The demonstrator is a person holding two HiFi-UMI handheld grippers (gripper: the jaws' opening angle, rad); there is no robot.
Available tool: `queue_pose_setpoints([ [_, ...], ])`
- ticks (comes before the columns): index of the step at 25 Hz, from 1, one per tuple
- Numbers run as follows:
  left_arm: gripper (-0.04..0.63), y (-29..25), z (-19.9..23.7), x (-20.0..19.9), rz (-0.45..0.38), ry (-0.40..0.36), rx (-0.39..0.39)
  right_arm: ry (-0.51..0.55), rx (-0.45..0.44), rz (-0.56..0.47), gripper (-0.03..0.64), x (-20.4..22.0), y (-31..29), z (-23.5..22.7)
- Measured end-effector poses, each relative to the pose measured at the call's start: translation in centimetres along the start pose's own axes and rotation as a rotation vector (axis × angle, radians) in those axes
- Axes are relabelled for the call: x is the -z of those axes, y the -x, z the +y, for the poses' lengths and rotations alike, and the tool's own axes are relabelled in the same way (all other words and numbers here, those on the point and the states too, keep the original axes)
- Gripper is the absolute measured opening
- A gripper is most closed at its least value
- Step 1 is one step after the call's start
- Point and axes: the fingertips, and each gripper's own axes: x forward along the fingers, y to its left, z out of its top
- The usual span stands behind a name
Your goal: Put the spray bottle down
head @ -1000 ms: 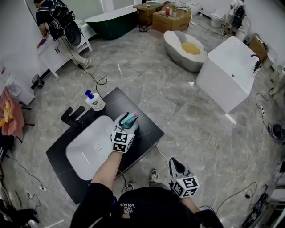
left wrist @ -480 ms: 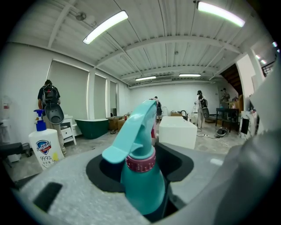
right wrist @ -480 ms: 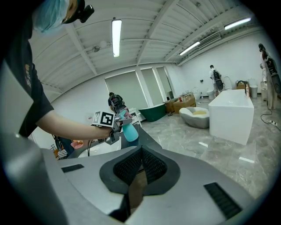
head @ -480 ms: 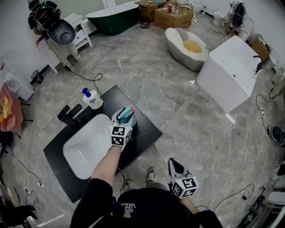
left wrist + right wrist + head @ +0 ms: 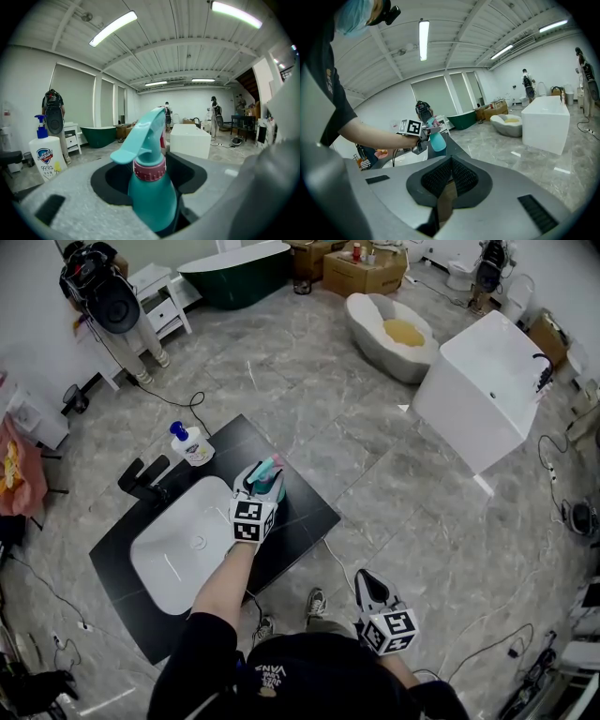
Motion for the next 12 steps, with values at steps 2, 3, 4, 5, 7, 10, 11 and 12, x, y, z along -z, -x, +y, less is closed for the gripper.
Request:
queue_pose_setpoints([
  [2,0.224,-0.01,0.00,0.11,0.009,0.005,0.006,0.000,-0.001,0.000,0.003,-0.01,-0.08,0.07],
  [3,0.224,0.00,0.01,0.19,0.015,0.009,0.010,0.001,-0.003,0.000,0.002,-0.03,-0.14,0.16],
  [4,0.224,0.02,0.02,0.30,0.021,0.014,0.015,0.002,-0.005,0.000,0.003,-0.04,-0.20,0.26],
  [5,0.232,0.06,0.00,0.45,0.028,0.021,0.020,0.003,-0.006,-0.001,0.003,-0.05,-0.25,0.34],
  [7,0.265,0.20,-0.01,0.78,0.037,0.037,0.024,0.005,-0.008,-0.004,0.003,-0.04,-0.28,0.49],
  [10,0.303,0.53,0.08,0.98,0.043,0.049,0.022,0.007,-0.008,-0.009,0.003,-0.11,-0.21,0.71],
  [11,0.308,0.66,0.08,0.93,0.040,0.052,0.024,0.008,-0.007,-0.011,0.003,-0.14,-0.14,0.77],
  [12,0.313,0.80,0.04,0.86,0.037,0.053,0.025,0.008,-0.006,-0.012,0.002,-0.14,-0.05,0.80],
])
